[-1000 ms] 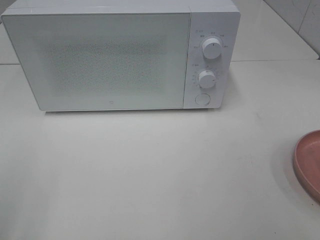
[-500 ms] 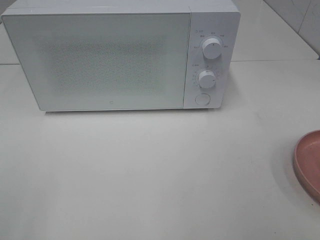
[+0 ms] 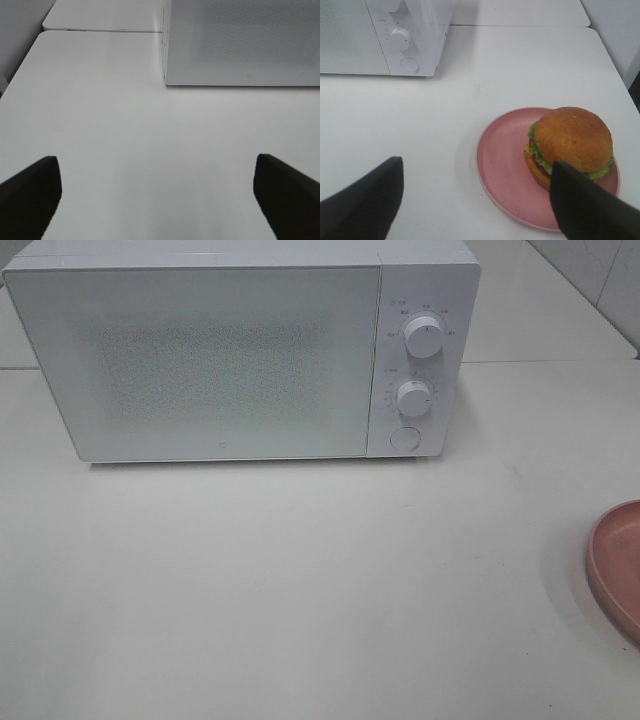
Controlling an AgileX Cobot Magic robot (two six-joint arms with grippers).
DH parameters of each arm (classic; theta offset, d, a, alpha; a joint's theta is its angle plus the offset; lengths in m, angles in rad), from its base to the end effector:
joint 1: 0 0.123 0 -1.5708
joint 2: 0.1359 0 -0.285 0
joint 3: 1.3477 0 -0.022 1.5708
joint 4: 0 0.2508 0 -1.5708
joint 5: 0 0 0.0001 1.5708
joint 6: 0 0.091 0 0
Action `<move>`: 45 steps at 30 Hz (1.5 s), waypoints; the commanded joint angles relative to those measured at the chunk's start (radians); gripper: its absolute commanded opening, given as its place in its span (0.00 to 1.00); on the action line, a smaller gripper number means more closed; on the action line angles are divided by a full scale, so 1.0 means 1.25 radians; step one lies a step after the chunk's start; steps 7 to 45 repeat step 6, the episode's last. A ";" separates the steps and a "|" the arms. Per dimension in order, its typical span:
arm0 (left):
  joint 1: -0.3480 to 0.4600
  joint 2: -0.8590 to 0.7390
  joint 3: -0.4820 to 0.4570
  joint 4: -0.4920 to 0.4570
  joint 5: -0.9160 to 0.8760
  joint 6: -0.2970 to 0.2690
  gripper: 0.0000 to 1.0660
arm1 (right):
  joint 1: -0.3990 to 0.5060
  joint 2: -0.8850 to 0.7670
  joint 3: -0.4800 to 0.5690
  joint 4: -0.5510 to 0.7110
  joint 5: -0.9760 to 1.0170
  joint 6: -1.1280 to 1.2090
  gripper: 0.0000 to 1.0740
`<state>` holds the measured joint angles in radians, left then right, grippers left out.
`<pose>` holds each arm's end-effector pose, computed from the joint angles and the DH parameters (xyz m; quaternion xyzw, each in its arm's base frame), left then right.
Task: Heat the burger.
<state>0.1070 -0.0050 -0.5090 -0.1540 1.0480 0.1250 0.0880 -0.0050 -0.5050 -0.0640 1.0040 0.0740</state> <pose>-0.0054 -0.0127 0.2816 0.0106 0.8436 -0.0149 0.5366 -0.0036 -0.0053 0.2835 -0.0054 0.8349 0.0126 0.5502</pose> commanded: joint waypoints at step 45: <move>-0.001 -0.022 0.002 -0.007 -0.006 0.001 0.94 | -0.007 -0.019 0.001 -0.002 0.001 -0.006 0.70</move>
